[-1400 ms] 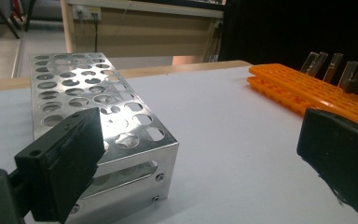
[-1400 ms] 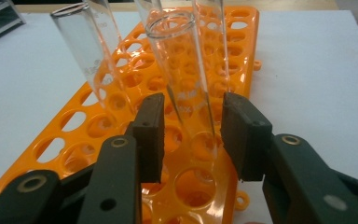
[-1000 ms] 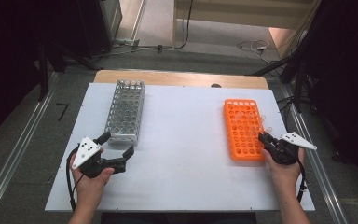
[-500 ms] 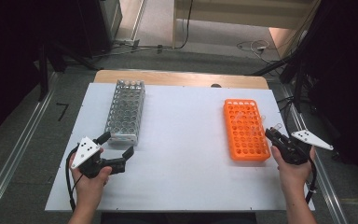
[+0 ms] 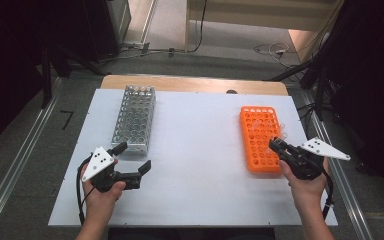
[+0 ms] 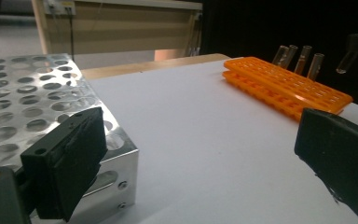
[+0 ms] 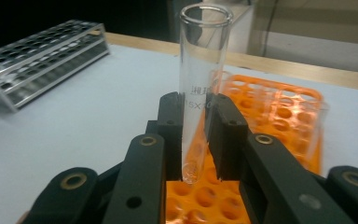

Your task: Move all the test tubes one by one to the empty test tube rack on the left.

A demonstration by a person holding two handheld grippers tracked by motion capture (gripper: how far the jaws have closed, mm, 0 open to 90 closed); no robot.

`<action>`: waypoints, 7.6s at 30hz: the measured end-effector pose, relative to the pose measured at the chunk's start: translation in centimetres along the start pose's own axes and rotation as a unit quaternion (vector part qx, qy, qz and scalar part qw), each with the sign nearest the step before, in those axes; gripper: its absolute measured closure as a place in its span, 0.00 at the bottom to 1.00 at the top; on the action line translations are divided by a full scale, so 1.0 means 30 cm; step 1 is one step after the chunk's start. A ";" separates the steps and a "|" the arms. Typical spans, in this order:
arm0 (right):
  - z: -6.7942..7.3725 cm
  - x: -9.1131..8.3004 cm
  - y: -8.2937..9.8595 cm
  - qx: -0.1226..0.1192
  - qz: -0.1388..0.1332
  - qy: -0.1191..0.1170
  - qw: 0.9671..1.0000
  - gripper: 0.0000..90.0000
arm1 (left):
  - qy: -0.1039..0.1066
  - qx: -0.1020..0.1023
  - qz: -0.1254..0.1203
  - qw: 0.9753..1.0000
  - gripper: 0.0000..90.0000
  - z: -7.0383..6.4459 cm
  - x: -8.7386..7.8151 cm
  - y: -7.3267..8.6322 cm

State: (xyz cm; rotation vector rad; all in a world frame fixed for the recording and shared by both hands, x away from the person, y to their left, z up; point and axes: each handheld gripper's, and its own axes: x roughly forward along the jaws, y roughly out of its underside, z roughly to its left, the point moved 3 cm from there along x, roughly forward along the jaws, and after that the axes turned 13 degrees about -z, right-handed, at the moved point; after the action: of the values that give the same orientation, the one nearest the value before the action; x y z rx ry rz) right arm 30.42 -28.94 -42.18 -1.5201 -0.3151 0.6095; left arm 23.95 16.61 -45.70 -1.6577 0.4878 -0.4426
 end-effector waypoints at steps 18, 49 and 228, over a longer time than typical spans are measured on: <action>0.298 0.095 0.043 -0.032 0.035 -0.131 0.990 0.82 | 0.024 0.003 0.035 0.999 0.12 -0.142 0.079 -0.007; 0.560 0.151 0.132 -0.079 0.082 -0.239 0.964 0.82 | 0.182 -0.001 0.057 0.982 0.59 -0.367 0.162 -0.010; 0.030 -0.070 0.168 0.009 0.038 -0.074 0.996 0.00 | -0.055 -0.058 0.058 0.995 0.00 0.251 0.459 -0.166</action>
State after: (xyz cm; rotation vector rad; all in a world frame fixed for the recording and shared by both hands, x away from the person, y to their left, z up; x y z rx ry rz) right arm 27.33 -29.63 -46.73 -1.4773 -0.3644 0.7859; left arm 39.89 15.86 -41.65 -1.7443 0.5330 -0.2388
